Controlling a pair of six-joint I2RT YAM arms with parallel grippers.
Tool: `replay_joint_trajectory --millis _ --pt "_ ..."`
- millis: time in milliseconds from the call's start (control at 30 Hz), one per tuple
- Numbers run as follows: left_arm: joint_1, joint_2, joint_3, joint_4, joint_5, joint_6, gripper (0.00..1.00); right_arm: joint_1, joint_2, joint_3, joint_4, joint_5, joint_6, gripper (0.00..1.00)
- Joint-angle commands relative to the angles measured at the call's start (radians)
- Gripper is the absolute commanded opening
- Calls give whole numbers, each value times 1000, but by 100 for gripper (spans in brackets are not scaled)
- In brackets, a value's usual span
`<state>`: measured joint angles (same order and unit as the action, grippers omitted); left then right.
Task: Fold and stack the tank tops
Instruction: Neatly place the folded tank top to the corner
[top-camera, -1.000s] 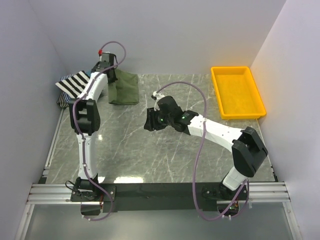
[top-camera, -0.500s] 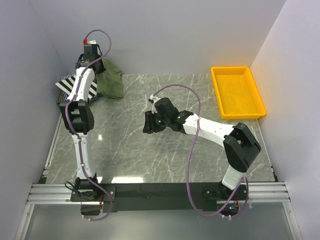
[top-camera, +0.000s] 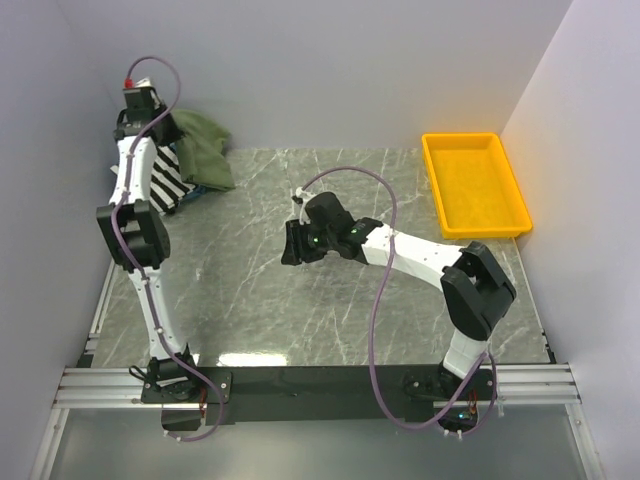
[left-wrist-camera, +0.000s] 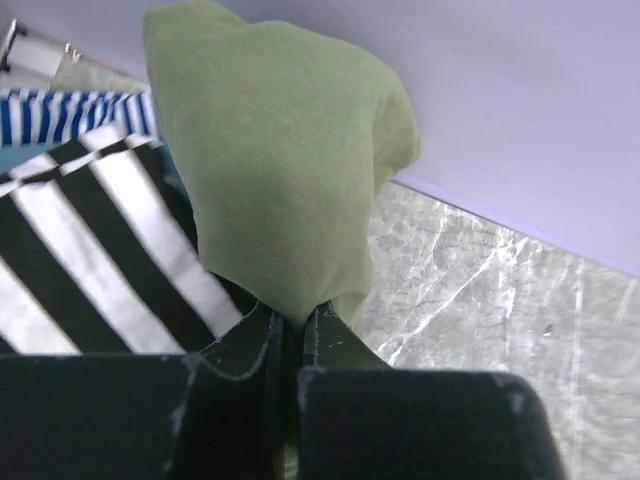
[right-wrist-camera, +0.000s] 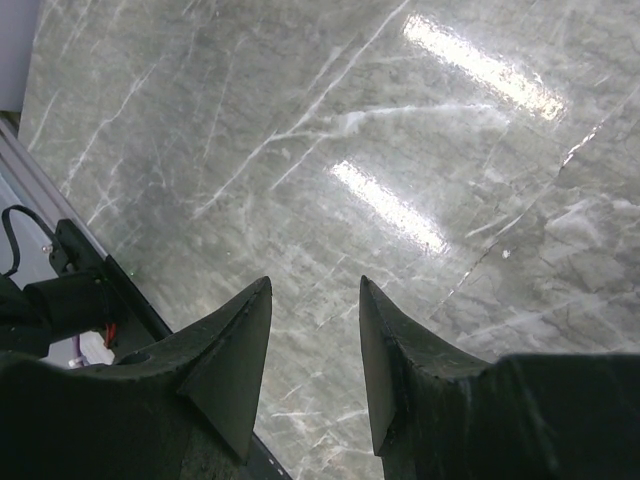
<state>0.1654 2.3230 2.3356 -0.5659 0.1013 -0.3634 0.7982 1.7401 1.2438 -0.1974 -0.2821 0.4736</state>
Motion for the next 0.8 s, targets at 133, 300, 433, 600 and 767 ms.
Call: replay_joint_trajectory --millis 133,300,433,600,767 --pt "118 -149 -140 175 150 -135 0 -7 10 51 -2 -26 -21 47" --pt "175 -194 -254 210 112 -207 0 -4 25 59 -4 -42 -18 47" --pt "213 -203 -298 215 63 -238 0 -4 38 63 -4 -49 -18 47" --pt "220 -201 -306 184 -49 -238 0 -2 56 71 -2 -57 -12 47" --pt "226 -189 -294 147 -143 -227 1 2 67 69 -2 -58 -12 47"
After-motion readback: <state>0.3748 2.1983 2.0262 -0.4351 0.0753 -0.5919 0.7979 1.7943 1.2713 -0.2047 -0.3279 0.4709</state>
